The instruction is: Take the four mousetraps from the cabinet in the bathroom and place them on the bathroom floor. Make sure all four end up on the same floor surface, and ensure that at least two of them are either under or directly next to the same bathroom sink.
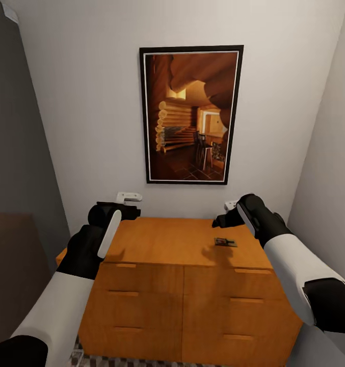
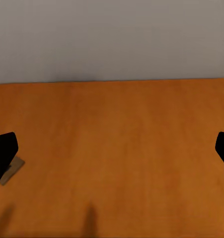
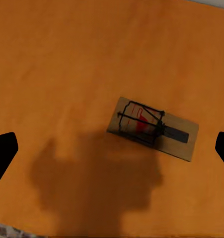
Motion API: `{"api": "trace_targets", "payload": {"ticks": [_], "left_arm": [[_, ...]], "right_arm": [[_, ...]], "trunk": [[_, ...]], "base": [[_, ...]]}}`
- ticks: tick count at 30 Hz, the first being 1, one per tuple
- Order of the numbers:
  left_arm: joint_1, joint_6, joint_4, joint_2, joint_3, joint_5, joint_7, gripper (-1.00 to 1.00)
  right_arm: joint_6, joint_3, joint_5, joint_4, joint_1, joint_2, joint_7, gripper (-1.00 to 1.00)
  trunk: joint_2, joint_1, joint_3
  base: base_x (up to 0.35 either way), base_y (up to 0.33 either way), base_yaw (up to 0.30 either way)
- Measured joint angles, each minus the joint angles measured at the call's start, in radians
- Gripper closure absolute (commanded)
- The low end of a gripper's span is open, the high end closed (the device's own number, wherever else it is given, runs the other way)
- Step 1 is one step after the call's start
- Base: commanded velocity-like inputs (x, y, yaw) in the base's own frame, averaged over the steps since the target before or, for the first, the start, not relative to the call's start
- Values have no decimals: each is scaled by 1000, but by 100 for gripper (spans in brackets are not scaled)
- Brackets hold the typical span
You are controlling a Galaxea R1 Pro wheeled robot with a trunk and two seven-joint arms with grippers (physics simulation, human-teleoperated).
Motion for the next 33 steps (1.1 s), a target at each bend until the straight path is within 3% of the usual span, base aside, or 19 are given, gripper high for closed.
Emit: {"api": "trace_targets", "payload": {"ticks": [9,33], "left_arm": [[0,-1,0,0,0,0,0,-100],[0,-2,0,-1,0,7,-2,-100]], "right_arm": [[0,-7,2,98,0,0,3,-100],[0,-11,0,111,0,-33,8,-100]], "trunk": [[0,0,0],[0,0,0]], "base": [[-4,-2,0],[94,-39,0]]}}
